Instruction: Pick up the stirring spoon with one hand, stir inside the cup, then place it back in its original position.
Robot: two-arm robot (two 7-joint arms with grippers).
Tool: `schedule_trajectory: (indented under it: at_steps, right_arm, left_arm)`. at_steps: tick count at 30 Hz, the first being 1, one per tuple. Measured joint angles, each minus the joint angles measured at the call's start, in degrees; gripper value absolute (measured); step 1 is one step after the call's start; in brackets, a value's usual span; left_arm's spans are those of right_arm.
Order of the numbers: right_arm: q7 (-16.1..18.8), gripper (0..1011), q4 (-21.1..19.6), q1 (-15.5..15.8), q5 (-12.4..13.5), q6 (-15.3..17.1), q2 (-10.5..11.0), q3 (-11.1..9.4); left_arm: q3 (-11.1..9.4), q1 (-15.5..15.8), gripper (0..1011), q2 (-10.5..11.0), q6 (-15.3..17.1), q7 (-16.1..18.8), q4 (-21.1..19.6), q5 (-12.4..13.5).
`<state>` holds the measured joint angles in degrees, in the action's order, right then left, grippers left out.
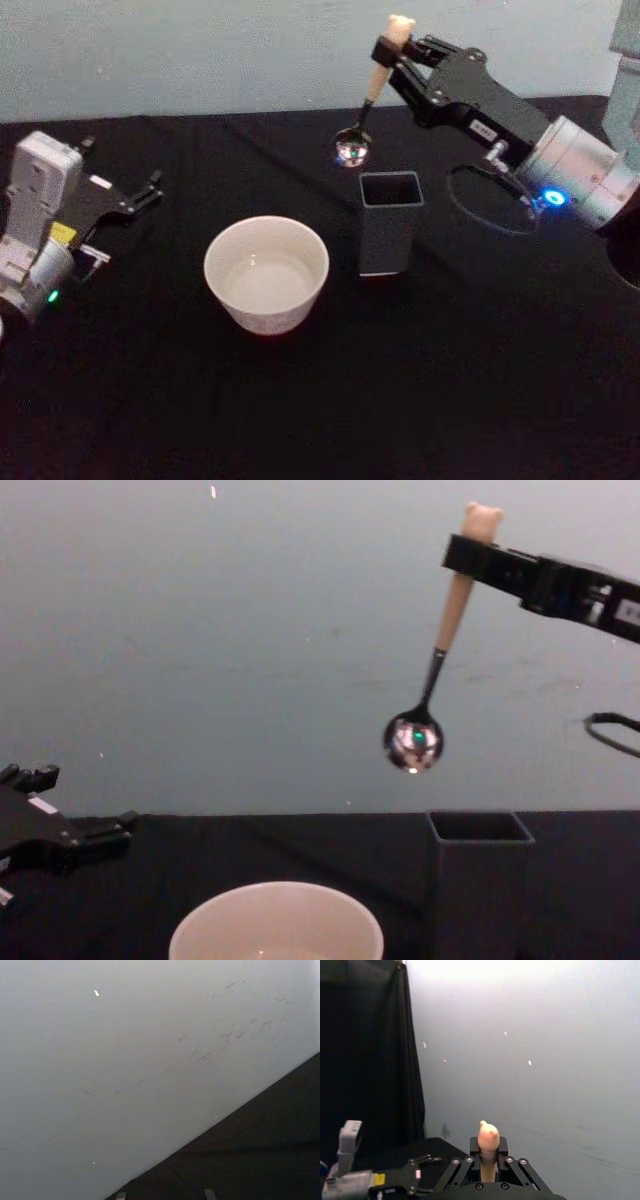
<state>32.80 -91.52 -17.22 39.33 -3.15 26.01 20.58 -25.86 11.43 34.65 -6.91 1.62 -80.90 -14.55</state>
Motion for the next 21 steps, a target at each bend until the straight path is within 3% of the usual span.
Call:
schedule_trajectory:
  at_steps: [9,21]
  right_arm:
    - [0.27,188,1.56,-0.06,2.09,0.58,2.77,-1.13]
    - [0.81,188,5.20,-0.89,1.51,-0.48,3.55,-0.41]
  left_arm:
    - [0.00,0.00,1001,0.00,0.00,0.00,0.00,0.00]
    - [0.00,0.00,1001,0.00,0.00,0.00,0.00,0.00]
